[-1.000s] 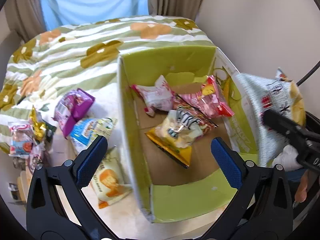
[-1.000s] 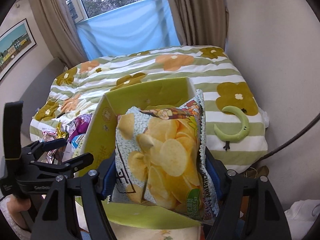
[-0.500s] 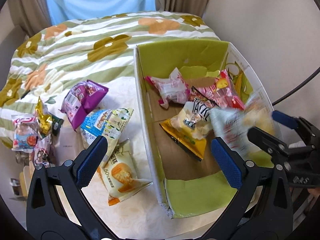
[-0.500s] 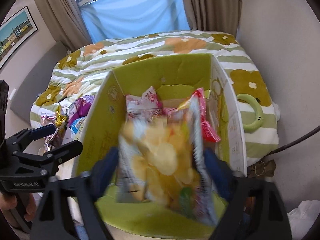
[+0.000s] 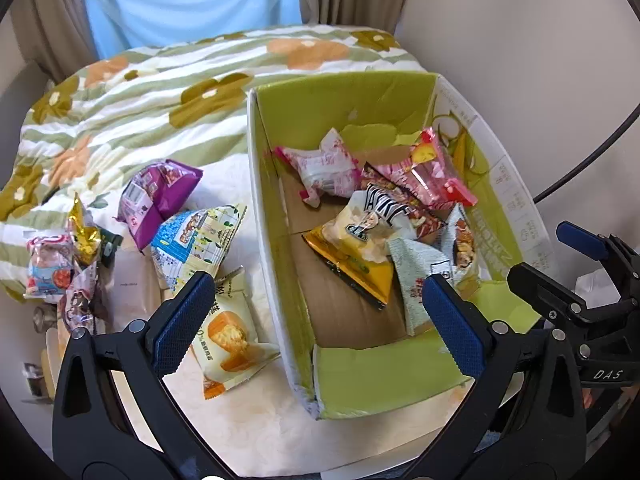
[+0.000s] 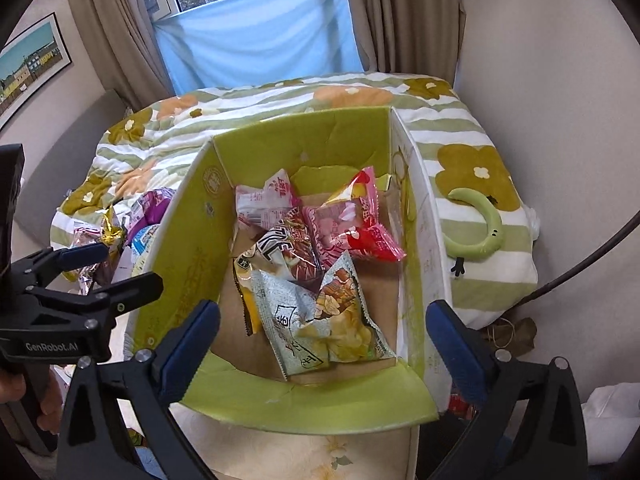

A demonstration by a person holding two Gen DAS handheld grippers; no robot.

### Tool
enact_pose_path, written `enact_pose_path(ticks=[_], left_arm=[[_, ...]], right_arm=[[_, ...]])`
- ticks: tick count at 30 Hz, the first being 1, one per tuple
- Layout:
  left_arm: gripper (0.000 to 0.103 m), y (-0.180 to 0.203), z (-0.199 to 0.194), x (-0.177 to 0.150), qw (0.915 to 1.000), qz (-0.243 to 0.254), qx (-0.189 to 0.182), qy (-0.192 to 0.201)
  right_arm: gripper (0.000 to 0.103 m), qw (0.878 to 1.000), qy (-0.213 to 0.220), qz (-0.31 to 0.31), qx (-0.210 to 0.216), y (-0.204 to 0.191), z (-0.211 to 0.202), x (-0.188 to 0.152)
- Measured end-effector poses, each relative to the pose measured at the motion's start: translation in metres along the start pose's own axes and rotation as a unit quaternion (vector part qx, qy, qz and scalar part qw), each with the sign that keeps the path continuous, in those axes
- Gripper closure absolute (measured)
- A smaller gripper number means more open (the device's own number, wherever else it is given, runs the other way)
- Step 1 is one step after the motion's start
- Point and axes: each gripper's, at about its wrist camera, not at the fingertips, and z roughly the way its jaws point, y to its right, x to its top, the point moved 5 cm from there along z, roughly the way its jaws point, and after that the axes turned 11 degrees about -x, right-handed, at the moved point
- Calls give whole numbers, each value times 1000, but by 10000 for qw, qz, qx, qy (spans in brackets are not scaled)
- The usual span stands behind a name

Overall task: Organize snacks
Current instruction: 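Move both tools back over the remaining snacks on the table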

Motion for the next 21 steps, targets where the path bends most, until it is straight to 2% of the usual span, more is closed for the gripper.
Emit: enact_pose_path(ticks=[9, 13, 21], left_arm=[[1, 12, -48, -8, 9982, -83, 114, 589], [1, 8, -76, -16, 9951, -205, 276, 923], [1, -35, -129, -41, 9850, -721, 745, 1377]], right_arm=[[1, 9994, 338, 0, 30, 3, -35, 4], [1, 9969, 730, -265, -121, -5, -59, 11], [1, 9924, 1187, -168, 295, -29, -91, 16]])
